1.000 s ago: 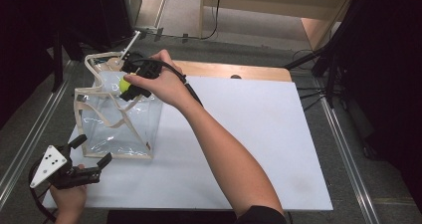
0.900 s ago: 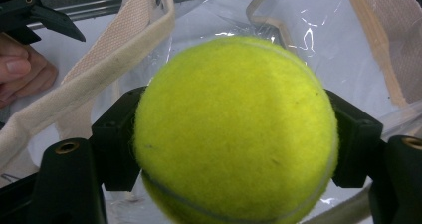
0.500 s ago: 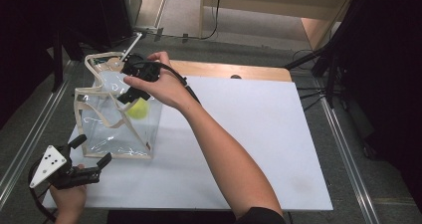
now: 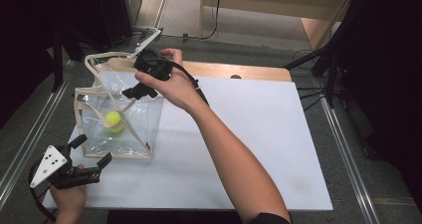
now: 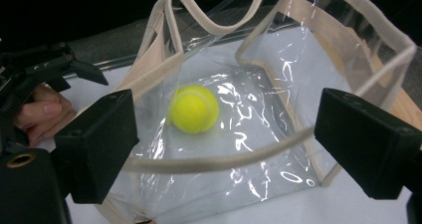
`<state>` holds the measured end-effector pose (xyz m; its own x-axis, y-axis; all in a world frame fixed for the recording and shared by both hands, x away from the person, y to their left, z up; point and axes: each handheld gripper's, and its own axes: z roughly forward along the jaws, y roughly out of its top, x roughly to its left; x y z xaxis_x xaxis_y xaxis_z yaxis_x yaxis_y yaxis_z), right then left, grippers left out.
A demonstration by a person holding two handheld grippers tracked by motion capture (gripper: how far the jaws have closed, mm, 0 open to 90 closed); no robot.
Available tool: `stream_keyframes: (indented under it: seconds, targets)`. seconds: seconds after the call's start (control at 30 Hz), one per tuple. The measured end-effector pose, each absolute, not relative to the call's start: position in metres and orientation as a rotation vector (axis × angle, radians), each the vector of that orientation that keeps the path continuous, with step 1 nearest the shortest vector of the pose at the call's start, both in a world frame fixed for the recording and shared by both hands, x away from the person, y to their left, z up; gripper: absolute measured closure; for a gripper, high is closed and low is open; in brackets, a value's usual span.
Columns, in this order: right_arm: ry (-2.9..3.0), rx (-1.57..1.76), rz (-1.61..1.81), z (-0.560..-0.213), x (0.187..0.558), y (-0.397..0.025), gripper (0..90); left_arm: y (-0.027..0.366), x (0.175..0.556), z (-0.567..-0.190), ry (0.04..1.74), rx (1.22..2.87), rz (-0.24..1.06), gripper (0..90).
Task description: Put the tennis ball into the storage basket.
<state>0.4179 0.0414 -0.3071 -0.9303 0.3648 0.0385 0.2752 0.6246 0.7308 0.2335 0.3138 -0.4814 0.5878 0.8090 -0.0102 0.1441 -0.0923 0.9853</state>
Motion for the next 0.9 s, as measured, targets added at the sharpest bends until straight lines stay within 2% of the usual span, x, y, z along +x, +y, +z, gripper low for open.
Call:
stream_keyframes:
  seconds: [0.4,0.47,0.9]
  targets:
    - [2.598,0.662,1.213,-0.313,0.412,0.006,7.9,0.314,0.233,-0.481,0.823,1.596,0.677,0.0]
    - [2.597,0.672,1.254,-0.316,0.411,0.000,0.0,0.314,0.234,-0.481,0.818,1.602,0.679,0.0]
    - [2.498,0.757,1.298,-0.336,0.398,-0.035,0.0,0.313,0.233,-0.482,0.813,1.611,0.685,0.0]
